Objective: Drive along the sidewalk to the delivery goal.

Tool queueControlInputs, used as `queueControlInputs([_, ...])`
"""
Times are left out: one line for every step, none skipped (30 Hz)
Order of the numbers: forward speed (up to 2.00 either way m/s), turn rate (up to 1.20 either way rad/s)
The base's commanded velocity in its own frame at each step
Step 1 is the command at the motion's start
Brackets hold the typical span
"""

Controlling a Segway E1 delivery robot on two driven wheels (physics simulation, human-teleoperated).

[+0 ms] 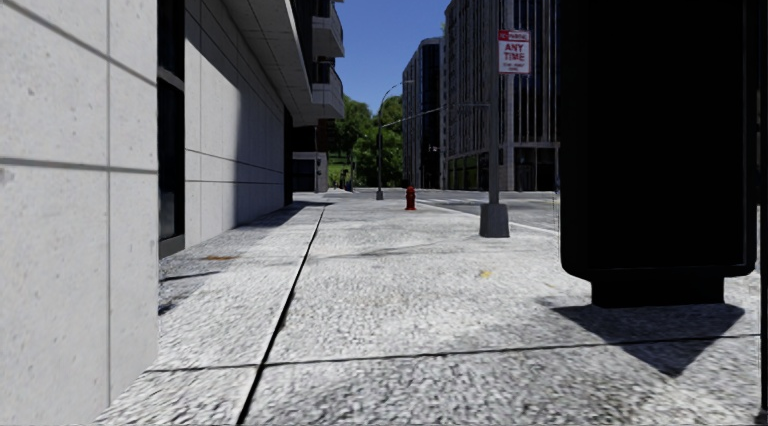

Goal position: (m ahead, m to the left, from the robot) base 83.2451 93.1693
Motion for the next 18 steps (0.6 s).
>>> queueControlInputs([2.0,0.02])
queueControlInputs([2.0,0.0])
queueControlInputs([2.0,0.0])
queueControlInputs([2.0,0.0])
queueControlInputs([2.0,0.0])
queueControlInputs([2.0,0.0])
queueControlInputs([2.0,0.0])
queueControlInputs([2.0,0.0])
queueControlInputs([2.0,0.0])
queueControlInputs([2.0,0.0])
queueControlInputs([2.0,0.0])
queueControlInputs([2.0,0.0])
queueControlInputs([2.0,0.0])
queueControlInputs([2.0,0.0])
queueControlInputs([2.0,-0.24])
queueControlInputs([2.0,-1.2])
queueControlInputs([2.0,-1.2])
queueControlInputs([2.0,-1.2])
